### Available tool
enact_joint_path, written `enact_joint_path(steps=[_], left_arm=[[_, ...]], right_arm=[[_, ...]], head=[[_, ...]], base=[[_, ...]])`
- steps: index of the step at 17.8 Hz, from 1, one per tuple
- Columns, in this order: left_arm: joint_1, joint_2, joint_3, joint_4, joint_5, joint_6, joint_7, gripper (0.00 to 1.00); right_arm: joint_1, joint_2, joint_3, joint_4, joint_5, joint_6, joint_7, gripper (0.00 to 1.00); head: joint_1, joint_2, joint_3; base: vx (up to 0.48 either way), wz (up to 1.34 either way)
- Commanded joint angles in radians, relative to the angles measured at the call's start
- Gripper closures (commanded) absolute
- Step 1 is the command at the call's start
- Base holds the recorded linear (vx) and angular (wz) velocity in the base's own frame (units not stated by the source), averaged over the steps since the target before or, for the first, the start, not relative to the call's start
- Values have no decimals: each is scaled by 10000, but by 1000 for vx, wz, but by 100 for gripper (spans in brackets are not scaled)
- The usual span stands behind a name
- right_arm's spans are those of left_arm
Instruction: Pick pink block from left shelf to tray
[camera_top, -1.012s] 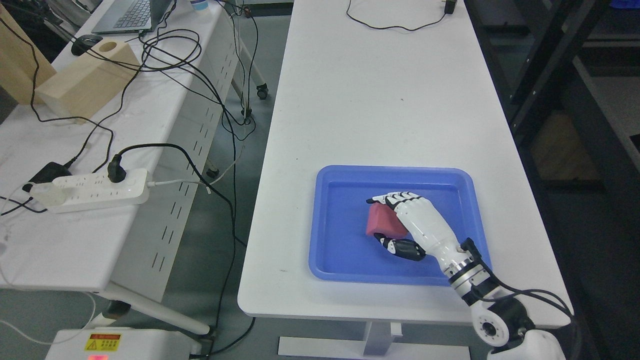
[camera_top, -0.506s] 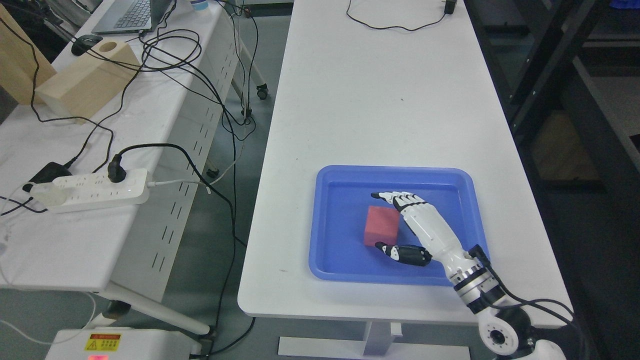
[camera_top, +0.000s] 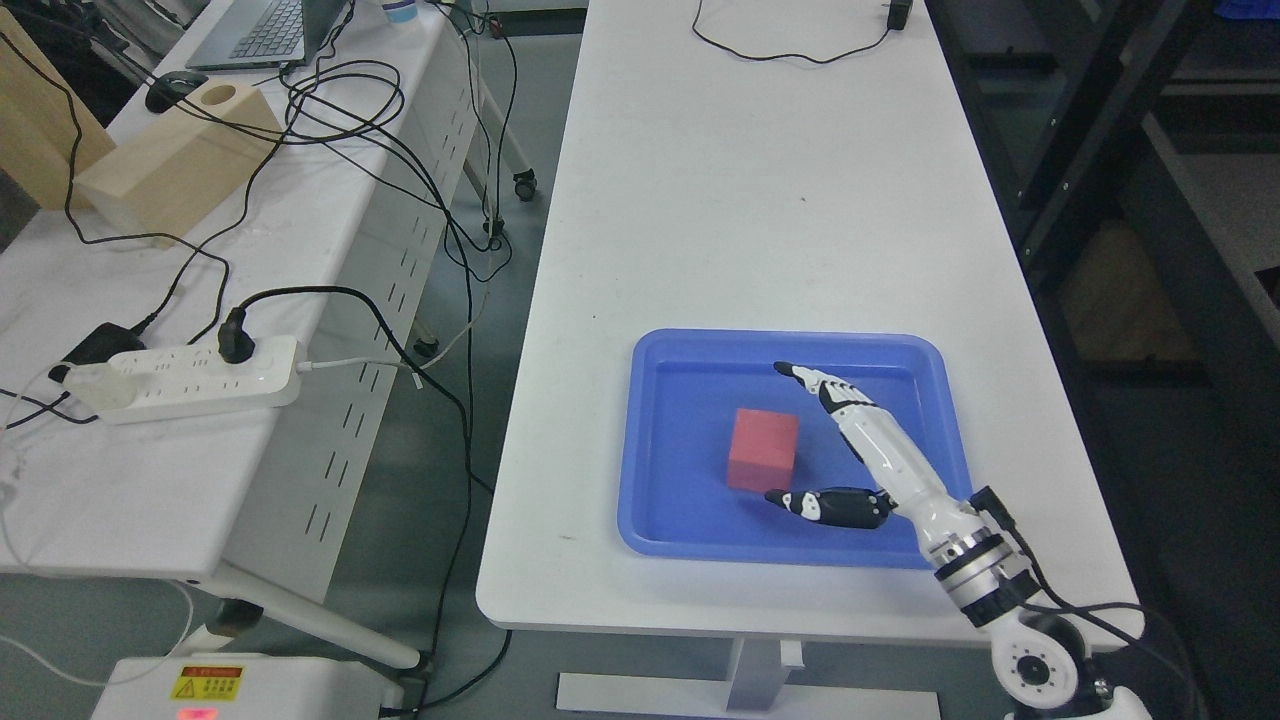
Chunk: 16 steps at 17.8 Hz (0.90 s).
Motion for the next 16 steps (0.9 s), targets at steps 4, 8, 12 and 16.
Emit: enact_joint_path(steps=[4,8,12,16], left_arm=[[200,175,0,-174,0,7,4,0],[200,175,0,-174,0,7,4,0],[200,175,0,-174,0,7,4,0],[200,175,0,-174,0,7,4,0]], right_arm=[[6,-175,-898,-87,-4969,1152,98,1],[6,-175,-1510,-56,-6101,1550,-836,1],[6,-175,-1711,20,-6839,2101,-1681,1],[-9,-175,-1131,97,-6948,3525,-1743,1]], head=[[0,0,0],[0,0,0],[0,0,0],[0,0,0]], base=[[-39,1],[-78,3],[-103,36],[-119,75]])
